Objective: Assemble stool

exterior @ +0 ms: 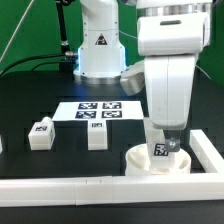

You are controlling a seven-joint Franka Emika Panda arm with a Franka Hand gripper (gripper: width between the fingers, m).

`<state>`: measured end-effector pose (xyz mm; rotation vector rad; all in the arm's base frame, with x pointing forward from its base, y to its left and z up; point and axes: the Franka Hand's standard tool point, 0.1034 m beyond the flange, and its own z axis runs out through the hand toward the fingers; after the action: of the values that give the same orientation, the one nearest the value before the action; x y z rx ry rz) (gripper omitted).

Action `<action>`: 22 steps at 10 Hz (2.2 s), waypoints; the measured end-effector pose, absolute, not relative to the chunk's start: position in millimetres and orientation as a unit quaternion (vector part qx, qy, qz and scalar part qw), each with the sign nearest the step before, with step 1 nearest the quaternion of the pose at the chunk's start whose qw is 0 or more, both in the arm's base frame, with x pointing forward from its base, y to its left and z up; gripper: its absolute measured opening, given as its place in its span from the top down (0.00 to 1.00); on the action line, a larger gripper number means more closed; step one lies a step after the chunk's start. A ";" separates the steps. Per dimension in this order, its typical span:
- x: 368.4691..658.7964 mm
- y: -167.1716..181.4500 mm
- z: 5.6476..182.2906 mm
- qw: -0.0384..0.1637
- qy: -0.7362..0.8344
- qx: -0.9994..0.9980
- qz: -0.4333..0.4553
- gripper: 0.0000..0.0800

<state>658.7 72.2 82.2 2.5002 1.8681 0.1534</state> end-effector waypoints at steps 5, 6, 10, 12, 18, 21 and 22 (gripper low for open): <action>658.6 72.4 81.6 0.009 0.594 0.803 0.051 0.68; 658.6 72.4 81.6 0.009 0.594 0.803 0.051 0.68; 658.6 72.4 81.6 0.008 0.581 0.812 0.051 0.99; 658.6 72.4 81.6 0.007 0.573 0.818 0.051 1.00; 658.9 58.8 106.2 0.023 0.675 0.736 0.036 0.48; 658.2 58.2 105.3 0.022 0.673 0.738 0.035 0.21; 658.2 58.4 105.2 0.022 0.673 0.738 0.035 0.20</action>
Offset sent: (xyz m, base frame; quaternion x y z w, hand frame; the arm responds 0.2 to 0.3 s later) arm 0.0000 0.0000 0.0000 0.0000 0.0000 0.0000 1.0000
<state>658.2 58.4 105.2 2.2865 2.0863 0.1083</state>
